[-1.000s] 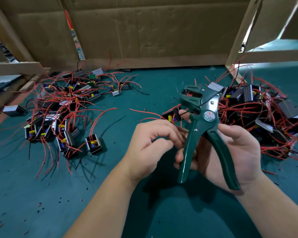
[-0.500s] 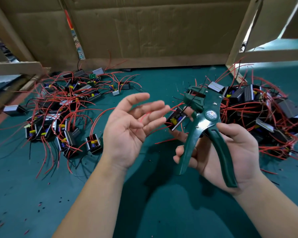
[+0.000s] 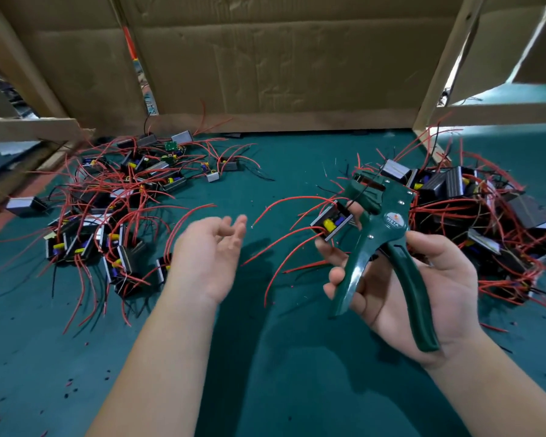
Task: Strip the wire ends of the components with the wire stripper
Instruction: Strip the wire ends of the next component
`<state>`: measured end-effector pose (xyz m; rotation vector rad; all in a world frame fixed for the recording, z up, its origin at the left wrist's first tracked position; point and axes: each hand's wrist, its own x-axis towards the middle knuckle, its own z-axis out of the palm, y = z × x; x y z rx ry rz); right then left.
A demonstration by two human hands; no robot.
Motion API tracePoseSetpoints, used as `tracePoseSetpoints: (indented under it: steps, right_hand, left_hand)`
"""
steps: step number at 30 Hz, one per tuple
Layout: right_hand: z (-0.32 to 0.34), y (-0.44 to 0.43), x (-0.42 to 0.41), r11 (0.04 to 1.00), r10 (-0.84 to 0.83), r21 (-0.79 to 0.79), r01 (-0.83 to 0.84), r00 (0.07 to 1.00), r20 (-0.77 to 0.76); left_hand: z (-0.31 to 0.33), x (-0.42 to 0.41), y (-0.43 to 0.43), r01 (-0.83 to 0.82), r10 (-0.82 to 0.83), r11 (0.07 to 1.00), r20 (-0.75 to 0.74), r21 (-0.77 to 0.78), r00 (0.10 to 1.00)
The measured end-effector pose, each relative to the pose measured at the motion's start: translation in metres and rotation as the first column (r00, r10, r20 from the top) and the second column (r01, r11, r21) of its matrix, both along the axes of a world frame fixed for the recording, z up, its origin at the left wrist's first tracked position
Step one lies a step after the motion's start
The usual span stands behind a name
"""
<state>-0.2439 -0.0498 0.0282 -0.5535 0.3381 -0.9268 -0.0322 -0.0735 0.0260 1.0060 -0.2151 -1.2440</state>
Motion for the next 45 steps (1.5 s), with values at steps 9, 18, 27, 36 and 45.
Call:
tracePoseSetpoints:
  steps: [9, 18, 27, 36, 45]
  right_hand:
    - [-0.003, -0.003, -0.001, 0.987, -0.152, 0.043, 0.153, 0.988, -0.01]
    - [-0.007, 0.0, 0.005, 0.998, -0.041, -0.06, 0.037, 0.997, -0.068]
    - [-0.012, 0.01, 0.02, 0.982, 0.175, -0.055, -0.183, 0.977, -0.126]
    - [-0.008, 0.01, 0.019, 0.979, 0.196, -0.045, -0.199, 0.978, -0.075]
    - [0.004, 0.006, 0.006, 0.995, -0.023, -0.101, 0.018, 0.998, -0.056]
  left_hand:
    - [-0.004, -0.015, 0.012, 0.136, -0.182, 0.983, 0.799, 0.127, 0.573]
    - [-0.009, -0.029, 0.018, 0.19, 0.142, 0.958, 0.93, -0.216, 0.339]
    - [-0.006, -0.028, 0.021, 0.335, 0.154, 0.926, 0.985, -0.173, 0.082]
    - [-0.006, -0.031, 0.016, 0.275, 0.053, 0.921, 0.787, -0.277, 0.614]
    - [-0.003, -0.026, 0.019, 0.368, -0.035, 0.909, 0.847, -0.193, 0.53]
